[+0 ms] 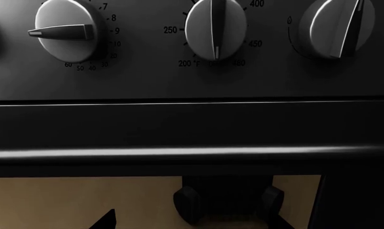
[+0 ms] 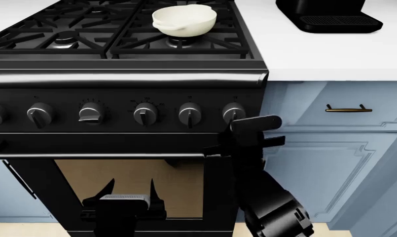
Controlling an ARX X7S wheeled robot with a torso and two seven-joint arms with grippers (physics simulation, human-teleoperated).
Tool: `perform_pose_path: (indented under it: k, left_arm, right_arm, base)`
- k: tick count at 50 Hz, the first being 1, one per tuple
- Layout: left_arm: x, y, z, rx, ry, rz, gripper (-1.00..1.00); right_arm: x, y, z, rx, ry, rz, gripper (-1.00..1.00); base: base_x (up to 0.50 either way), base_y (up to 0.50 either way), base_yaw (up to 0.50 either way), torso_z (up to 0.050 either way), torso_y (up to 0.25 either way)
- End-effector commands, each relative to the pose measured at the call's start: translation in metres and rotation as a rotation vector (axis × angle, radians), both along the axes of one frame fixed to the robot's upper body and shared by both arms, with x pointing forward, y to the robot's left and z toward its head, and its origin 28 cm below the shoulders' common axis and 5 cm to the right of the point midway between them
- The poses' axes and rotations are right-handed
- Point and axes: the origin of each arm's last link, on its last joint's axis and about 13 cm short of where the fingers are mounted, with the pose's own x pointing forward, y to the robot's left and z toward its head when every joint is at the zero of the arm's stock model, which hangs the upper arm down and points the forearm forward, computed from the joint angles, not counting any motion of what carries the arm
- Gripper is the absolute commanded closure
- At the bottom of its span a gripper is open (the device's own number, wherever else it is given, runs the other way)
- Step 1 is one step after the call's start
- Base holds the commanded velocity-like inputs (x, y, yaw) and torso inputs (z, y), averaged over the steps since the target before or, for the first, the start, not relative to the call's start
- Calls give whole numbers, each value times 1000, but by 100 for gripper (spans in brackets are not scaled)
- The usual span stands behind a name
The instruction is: Turn on the front right burner of the stove.
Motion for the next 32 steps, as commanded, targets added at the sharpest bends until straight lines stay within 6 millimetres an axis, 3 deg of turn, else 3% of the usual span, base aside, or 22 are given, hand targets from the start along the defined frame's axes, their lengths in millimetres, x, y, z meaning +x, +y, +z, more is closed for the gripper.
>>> perform_pose_path:
  k: [1, 15, 23, 28, 31, 32]
  left_arm:
    - [1, 0, 0, -1, 1, 1, -100]
    - [0, 0, 0, 1, 2, 5, -100]
    - [0, 0, 0, 1, 3, 5, -100]
    - [1, 0, 0, 1, 3, 5, -100]
    - [1, 0, 0, 1, 3, 5, -100]
    - [1, 0, 0, 1, 3, 5, -100]
  right_arm:
    - [-3, 9, -1, -336, -44, 168, 100]
    - [0, 7, -21, -918, -94, 275, 100]
    - [12, 2, -17, -1277, -165, 255, 100]
    - [13, 1, -15, -1356, -177, 245, 100]
    - [8, 3, -17, -1279, -128, 251, 100]
    - [5, 2, -19, -1265, -99, 254, -100]
  base:
    - [0, 0, 0, 0, 0]
    - [0, 0, 0, 0, 0]
    - [0, 0, 0, 0, 0]
    - [0, 0, 0, 0, 0]
    - [0, 0, 0, 0, 0]
    - [0, 0, 0, 0, 0]
